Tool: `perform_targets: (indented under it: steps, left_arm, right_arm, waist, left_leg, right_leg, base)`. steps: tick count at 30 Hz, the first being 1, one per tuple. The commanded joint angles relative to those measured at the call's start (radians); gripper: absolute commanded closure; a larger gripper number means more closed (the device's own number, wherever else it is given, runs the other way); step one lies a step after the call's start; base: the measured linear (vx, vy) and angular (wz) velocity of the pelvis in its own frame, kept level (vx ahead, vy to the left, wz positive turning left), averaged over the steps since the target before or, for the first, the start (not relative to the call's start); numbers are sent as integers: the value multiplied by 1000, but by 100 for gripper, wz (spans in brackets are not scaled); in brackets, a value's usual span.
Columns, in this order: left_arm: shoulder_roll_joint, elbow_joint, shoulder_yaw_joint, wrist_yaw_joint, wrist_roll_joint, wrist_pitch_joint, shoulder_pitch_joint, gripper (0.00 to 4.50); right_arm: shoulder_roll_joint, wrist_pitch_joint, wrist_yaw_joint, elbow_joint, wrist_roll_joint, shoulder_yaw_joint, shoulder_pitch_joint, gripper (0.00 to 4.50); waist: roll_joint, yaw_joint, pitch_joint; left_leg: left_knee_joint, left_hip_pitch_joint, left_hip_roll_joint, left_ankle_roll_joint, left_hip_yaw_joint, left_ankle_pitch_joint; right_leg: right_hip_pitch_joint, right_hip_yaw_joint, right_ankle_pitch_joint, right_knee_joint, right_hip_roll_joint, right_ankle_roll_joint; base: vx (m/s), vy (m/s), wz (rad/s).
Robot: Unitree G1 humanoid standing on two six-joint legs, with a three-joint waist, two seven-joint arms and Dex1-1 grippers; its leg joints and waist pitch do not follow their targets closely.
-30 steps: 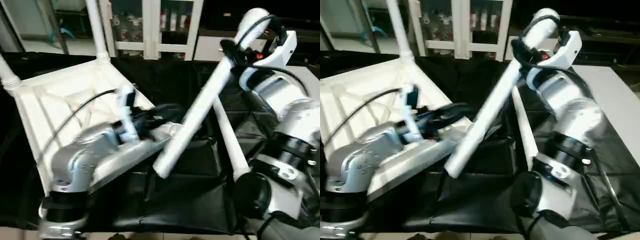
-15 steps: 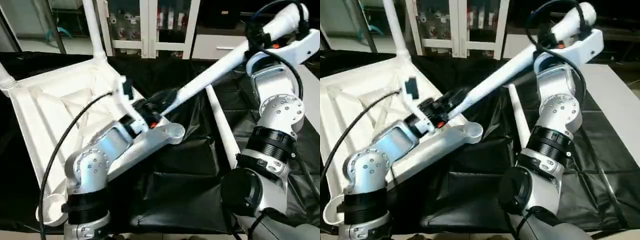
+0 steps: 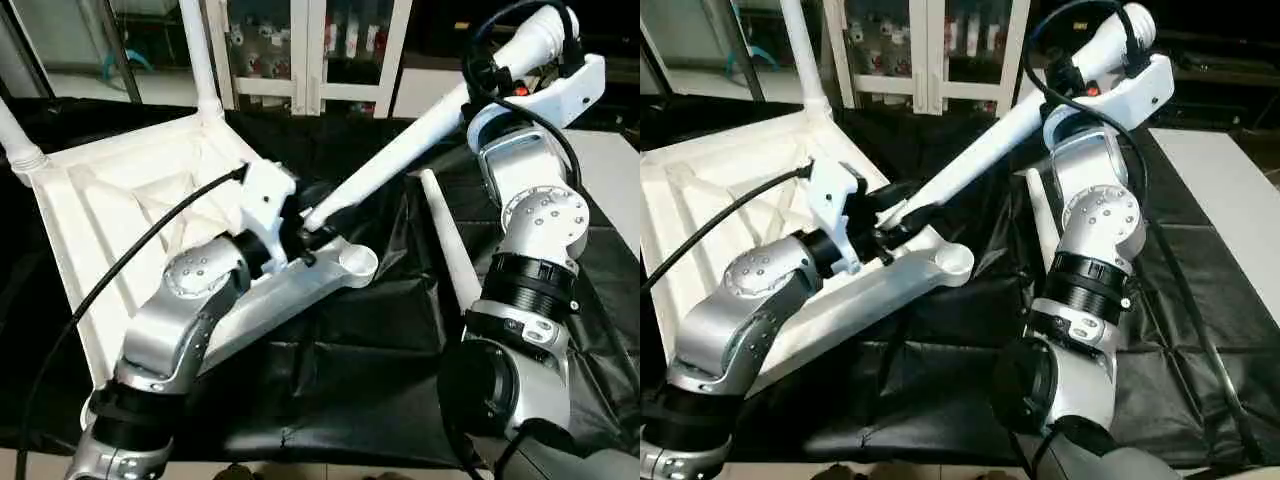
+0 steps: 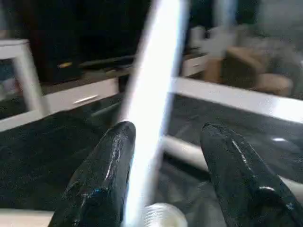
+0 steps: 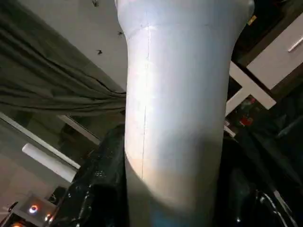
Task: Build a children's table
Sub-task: Pick table leg
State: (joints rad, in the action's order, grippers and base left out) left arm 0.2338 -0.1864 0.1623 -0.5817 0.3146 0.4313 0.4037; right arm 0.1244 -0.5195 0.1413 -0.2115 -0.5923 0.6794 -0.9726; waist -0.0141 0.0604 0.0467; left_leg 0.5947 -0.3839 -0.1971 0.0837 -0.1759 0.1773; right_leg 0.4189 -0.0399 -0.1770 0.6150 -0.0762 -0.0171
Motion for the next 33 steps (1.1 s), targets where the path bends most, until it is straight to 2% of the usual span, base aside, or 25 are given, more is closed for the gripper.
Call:
perform_targets:
  steps: [1,3,5,7,9,13,16,18,22,25,29,30,31,33]
  left_arm:
    - [23,-29,33,-55,12,10,12,186]
    - [58,-13,71,-83,-20,-6,6,186]
    - [92,58,103,-43,-120,-78,14,186]
    - [110,119,110,9,-198,-131,25,186]
    - [114,148,96,40,-239,-154,35,186]
    - [107,156,50,83,-243,-174,45,186]
    - [117,152,55,82,-248,-177,43,186]
    - [113,162,51,89,-261,-246,36,186]
    - [100,153,43,80,-256,-303,25,186]
    - [140,196,81,84,-326,-294,19,186]
    - [161,236,101,86,-367,-295,18,186]
    - [168,251,107,86,-382,-293,17,186]
    - [185,278,117,93,-414,-296,15,186]
    - [191,289,118,101,-427,-298,14,186]
  right_arm:
    - [6,-7,15,5,-15,-10,14,266]
    - [4,-10,20,9,-22,-17,19,266]
    - [3,-11,25,16,-31,-26,24,266]
    - [2,-13,30,24,-40,-32,29,266]
    - [1,-15,33,28,-43,-34,30,266]
    - [-2,-17,39,32,-52,-40,34,266]
    - [-2,-18,39,32,-53,-41,34,266]
    - [-7,-16,47,31,-69,-55,40,266]
    - [-13,-15,52,28,-76,-62,43,266]
    - [-13,-15,57,25,-85,-57,40,266]
    - [-15,-16,61,27,-90,-59,42,266]
    - [-17,-15,63,27,-94,-61,43,266]
    - [-18,-15,68,29,-101,-64,44,266]
    - [-19,-15,69,31,-103,-65,44,266]
  waist:
    - [5,0,-72]
    - [4,-2,-69]
    - [6,-4,-68]
    - [7,-8,-69]
    - [8,-9,-73]
    - [7,-8,-73]
    - [6,-6,-73]
    - [6,-5,-74]
    - [4,-4,-73]
    - [4,-4,-72]
    - [7,-4,-72]
    - [8,-4,-73]
    - [13,-5,-73]
    - [11,-4,-75]
  left_leg:
    - [-63,22,-9,40,-6,81]
    - [-65,22,-8,44,-7,116]
    - [-66,21,-9,47,-6,132]
    - [-66,21,-7,52,-4,139]
    - [-66,23,-9,59,-2,131]
    - [-66,24,-10,59,-3,140]
    - [-65,23,-9,52,-3,131]
    - [-65,22,-9,45,-4,126]
    - [-64,21,-10,44,-5,126]
    - [-65,22,-11,44,-5,137]
    - [-67,23,-10,53,-3,147]
    - [-67,24,-10,55,-3,146]
    - [-67,25,-10,58,-3,146]
    - [-66,24,-9,59,-2,137]
  right_leg:
    - [-55,28,-49,-46,-32,127]
    - [-52,29,-88,-50,-31,119]
    - [-52,30,-115,-55,-32,109]
    - [-53,30,-124,-57,-31,93]
    - [-54,30,-109,-54,-30,90]
    - [-51,30,-103,-52,-32,113]
    - [-51,29,-96,-49,-32,125]
    - [-52,30,-91,-51,-33,126]
    - [-51,30,-89,-50,-34,132]
    - [-49,30,-109,-52,-33,122]
    - [-47,30,-138,-54,-33,107]
    - [-46,30,-133,-54,-33,106]
    - [-46,30,-123,-53,-33,108]
    - [-47,30,-101,-50,-32,111]
  base:
    - [0,0,0]
    - [0,0,0]
    - [0,0,0]
    - [0,0,0]
    - [0,0,0]
    - [0,0,0]
    - [0,0,0]
    - [0,0,0]
    - [0,0,0]
    - [0,0,0]
    - [0,0,0]
    - [0,0,0]
    - [0,0,0]
    - [0,0,0]
